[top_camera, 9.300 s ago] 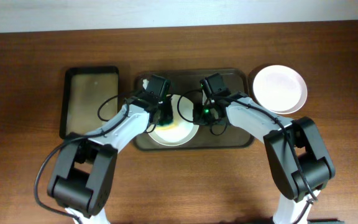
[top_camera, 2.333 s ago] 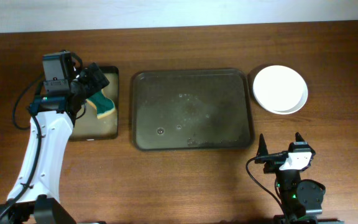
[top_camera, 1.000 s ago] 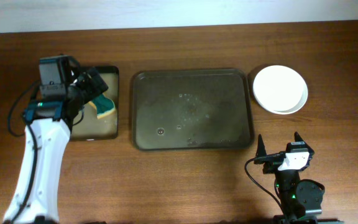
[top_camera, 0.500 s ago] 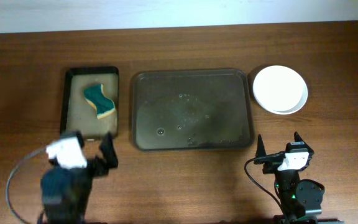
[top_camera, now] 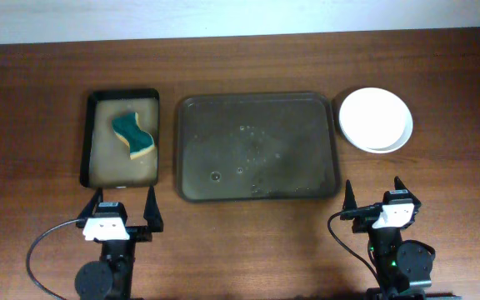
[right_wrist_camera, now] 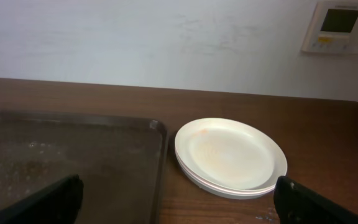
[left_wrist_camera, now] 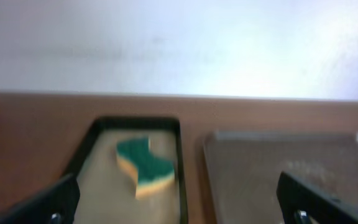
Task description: Clean dirty plates on tray and stack at the side
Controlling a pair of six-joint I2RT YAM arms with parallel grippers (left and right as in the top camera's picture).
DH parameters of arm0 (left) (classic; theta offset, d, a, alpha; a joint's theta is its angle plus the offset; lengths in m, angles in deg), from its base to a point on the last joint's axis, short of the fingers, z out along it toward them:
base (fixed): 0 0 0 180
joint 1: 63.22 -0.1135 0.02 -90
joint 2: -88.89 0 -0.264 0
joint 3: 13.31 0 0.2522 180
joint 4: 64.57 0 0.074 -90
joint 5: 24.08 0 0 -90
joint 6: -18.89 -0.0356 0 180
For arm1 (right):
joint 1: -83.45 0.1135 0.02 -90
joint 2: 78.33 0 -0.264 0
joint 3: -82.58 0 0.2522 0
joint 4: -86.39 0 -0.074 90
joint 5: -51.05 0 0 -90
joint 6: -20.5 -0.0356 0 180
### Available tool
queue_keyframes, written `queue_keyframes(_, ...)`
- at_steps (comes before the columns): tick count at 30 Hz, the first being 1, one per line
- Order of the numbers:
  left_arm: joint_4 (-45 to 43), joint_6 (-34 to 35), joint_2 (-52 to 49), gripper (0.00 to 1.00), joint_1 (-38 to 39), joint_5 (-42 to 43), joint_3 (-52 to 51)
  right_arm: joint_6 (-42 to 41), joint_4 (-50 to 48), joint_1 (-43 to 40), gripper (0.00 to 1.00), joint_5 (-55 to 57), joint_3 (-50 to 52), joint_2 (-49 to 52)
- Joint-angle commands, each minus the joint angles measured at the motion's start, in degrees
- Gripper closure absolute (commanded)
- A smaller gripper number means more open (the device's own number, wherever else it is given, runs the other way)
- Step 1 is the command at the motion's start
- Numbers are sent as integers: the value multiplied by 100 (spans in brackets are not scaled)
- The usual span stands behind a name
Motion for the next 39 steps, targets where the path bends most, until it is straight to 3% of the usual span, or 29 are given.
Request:
queue_keyframes(1,-841,-138,133,1,0,17,-555,-7,31,48,2,68,37,-39)
queue_keyframes(6,-798,-146,133,1,-57,-179,-680,-7,31,48,2,68,37,-39)
queue_keyframes(12,-304,-1139,133,1,-170,-160,-680,-7,31,48,1,70,37,-39)
queue_keyframes(22,-297,-1115,133,1,-170,-109,-680,-7,31,48,2,68,37,-39)
queue_keyframes(32,-304,-57,133,1,-170,-299,-680,-7,31,48,2,68,37,-39)
queue_keyframes(39,-304,-118,133,1,-170,-297,-680,-7,31,48,2,68,37,-39)
